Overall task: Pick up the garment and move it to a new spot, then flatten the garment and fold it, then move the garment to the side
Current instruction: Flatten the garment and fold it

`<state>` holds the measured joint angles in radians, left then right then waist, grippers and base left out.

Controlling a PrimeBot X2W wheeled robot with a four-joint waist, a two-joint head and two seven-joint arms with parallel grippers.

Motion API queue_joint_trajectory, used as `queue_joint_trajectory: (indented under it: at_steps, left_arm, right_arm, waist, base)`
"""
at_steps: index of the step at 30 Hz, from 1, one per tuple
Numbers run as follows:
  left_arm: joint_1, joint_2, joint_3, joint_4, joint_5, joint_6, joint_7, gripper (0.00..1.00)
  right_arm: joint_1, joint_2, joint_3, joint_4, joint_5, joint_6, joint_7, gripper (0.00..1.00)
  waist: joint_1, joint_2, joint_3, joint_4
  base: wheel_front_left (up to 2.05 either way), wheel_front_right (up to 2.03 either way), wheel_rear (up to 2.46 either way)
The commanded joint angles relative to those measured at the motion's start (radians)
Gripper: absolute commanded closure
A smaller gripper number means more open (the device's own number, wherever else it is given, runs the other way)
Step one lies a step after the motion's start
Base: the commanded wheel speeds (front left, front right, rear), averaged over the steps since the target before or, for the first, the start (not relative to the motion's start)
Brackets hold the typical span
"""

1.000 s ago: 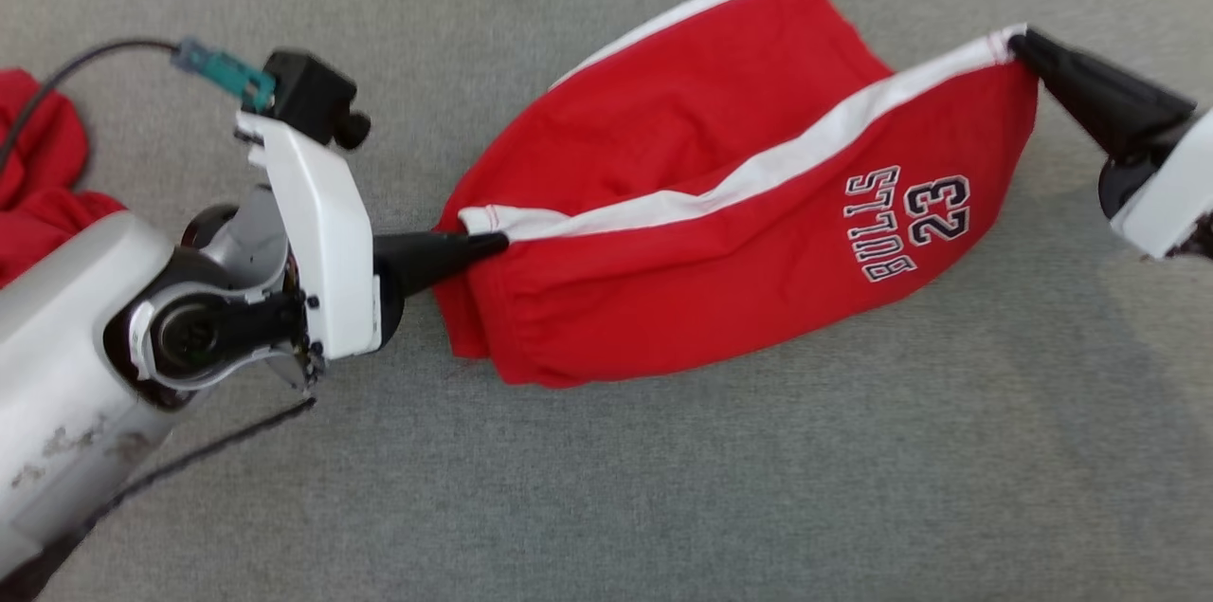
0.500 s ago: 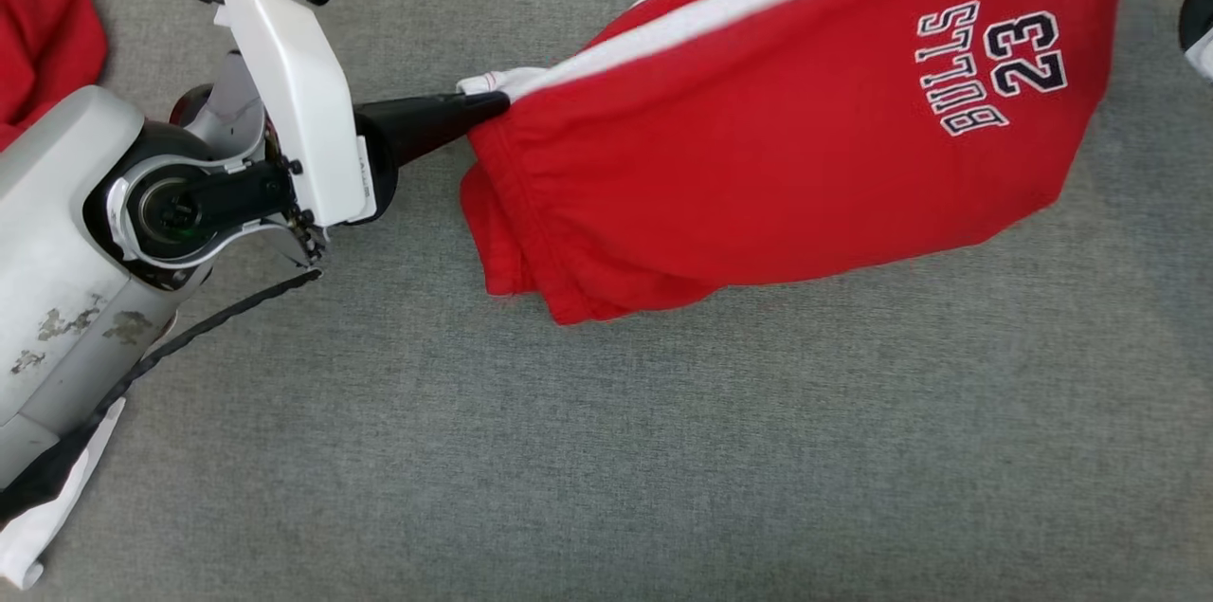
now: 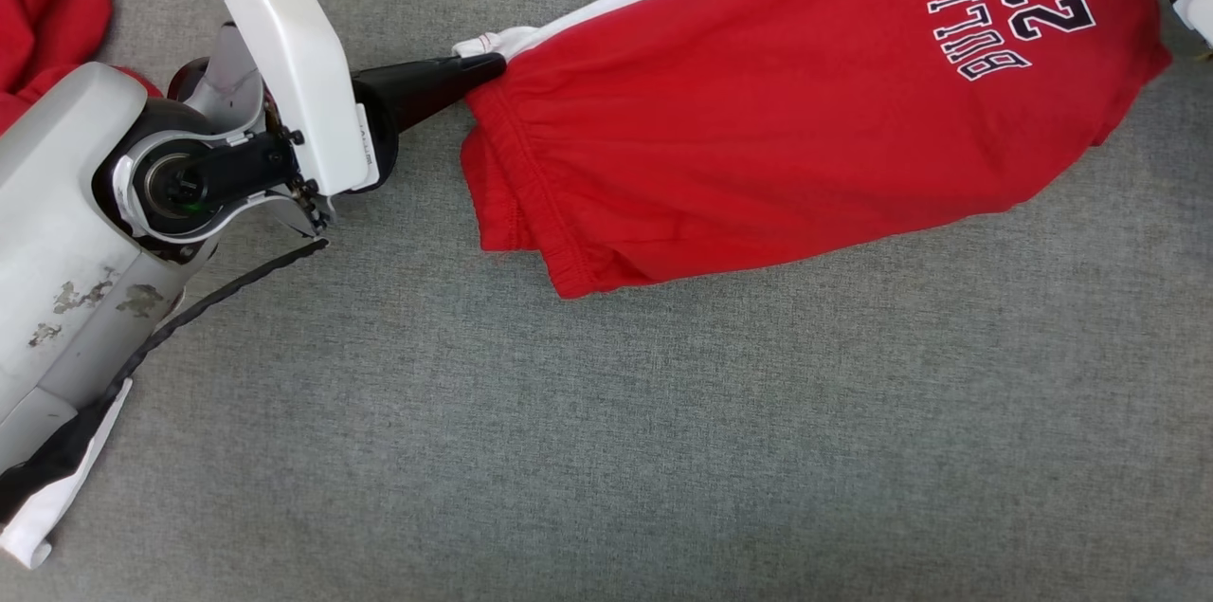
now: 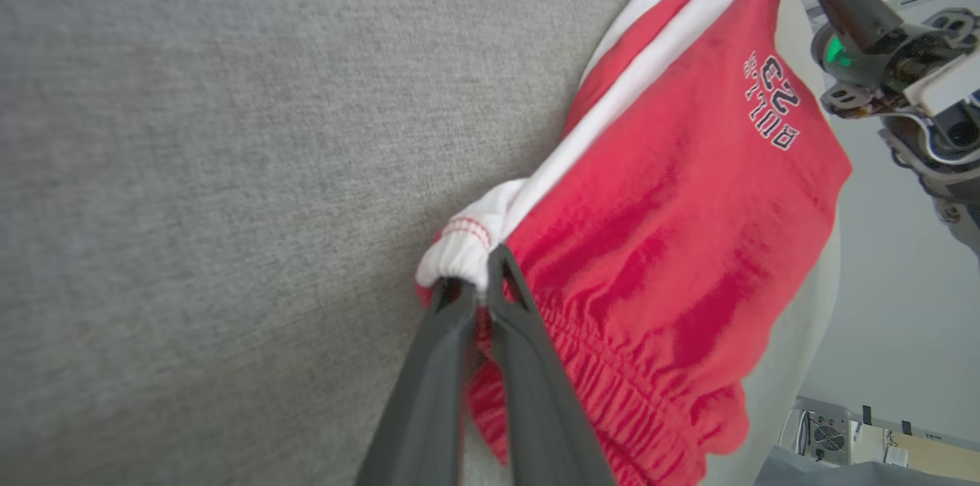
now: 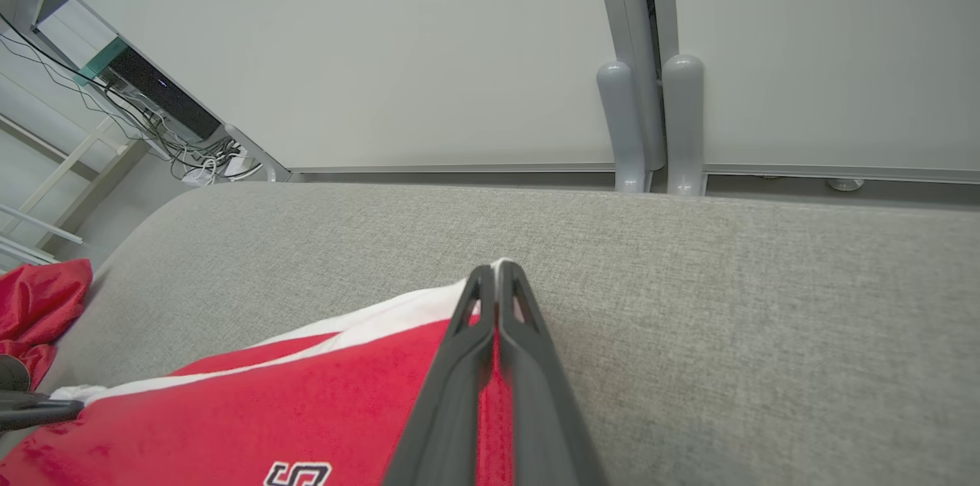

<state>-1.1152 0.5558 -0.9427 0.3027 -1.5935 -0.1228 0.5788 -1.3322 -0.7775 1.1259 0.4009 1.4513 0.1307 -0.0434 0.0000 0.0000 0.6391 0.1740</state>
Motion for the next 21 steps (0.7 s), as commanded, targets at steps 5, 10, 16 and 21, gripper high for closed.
queue_joint_trajectory:
  at_steps: [5, 10, 16, 21]
  left_arm:
    - [-0.012, -0.010, -0.003, 0.026, 0.014, -0.007, -0.003, 0.25]
    - [0.011, -0.007, 0.002, 0.034, 0.012, -0.009, -0.019, 0.00]
    - [0.056, 0.054, -0.010, 0.004, 0.056, -0.010, -0.053, 0.00]
    - [0.112, 0.103, -0.023, -0.022, 0.087, -0.010, -0.084, 0.00]
  right_arm:
    - [-0.010, 0.018, 0.030, 0.026, 0.007, 0.000, -0.004, 0.03]
    - [0.011, 0.036, 0.049, 0.037, 0.021, 0.000, -0.034, 0.00]
    - [0.054, 0.047, 0.063, 0.048, 0.030, 0.000, -0.121, 0.00]
    - [0.117, 0.050, 0.065, 0.075, 0.049, 0.000, -0.177, 0.00]
  waist:
    - [0.0000, 0.0000, -0.007, 0.005]
    - [0.0000, 0.0000, -0.053, -0.006]
    - [0.0000, 0.0000, -0.148, -0.036]
    - [0.0000, 0.0000, -0.219, -0.047]
  base:
    - [0.00, 0.00, 0.00]
    - [0.00, 0.00, 0.00]
    - [0.00, 0.00, 0.00]
    - [0.00, 0.00, 0.00]
